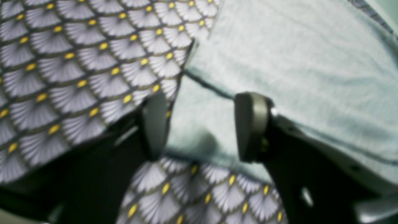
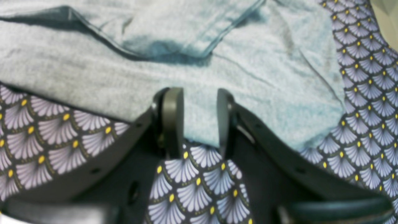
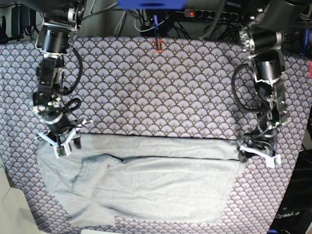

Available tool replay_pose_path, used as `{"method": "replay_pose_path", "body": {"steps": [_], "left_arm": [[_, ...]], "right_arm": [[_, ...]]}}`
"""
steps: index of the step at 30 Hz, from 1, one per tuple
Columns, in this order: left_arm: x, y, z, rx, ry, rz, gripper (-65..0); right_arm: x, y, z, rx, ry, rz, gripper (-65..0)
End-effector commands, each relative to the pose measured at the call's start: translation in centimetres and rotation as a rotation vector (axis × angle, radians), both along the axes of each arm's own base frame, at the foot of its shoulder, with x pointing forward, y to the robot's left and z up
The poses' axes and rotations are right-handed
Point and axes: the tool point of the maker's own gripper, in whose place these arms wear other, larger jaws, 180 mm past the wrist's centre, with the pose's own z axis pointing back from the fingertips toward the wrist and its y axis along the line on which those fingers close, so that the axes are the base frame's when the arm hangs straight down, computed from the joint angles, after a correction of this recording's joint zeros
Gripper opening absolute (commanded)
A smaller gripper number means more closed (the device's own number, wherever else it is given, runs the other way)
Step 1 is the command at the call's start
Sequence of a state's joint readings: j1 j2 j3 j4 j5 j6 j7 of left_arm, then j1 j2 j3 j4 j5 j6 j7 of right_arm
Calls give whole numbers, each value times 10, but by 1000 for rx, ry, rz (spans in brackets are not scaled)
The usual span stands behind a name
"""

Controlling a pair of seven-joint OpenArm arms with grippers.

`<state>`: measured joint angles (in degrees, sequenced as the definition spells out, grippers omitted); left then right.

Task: Fold the T-shirt properly
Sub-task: 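Reposition both grippers over the folded edge of the shirt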

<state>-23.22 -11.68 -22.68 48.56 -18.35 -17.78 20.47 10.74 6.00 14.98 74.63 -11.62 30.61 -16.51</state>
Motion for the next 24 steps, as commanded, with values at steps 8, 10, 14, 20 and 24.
{"method": "replay_pose_path", "body": {"steps": [8, 10, 14, 20, 24], "left_arm": [[34, 5, 19, -50, -82, 46, -288], [36, 5, 17, -58, -88, 57, -288], [42, -6, 17, -82, -106, 61, -288], [50, -30, 14, -40, -114, -9, -288], [53, -33, 14, -48, -116, -9, -288]], "right_arm": [[5, -4, 15, -2, -56, 0, -450], [0, -5, 10, -4, -42, 0, -450], [-5, -5, 5, -6, -29, 0, -450], [-11, -5, 7, -16, -35, 3, -450], [-16, -5, 17, -34, -63, 8, -450]]}}
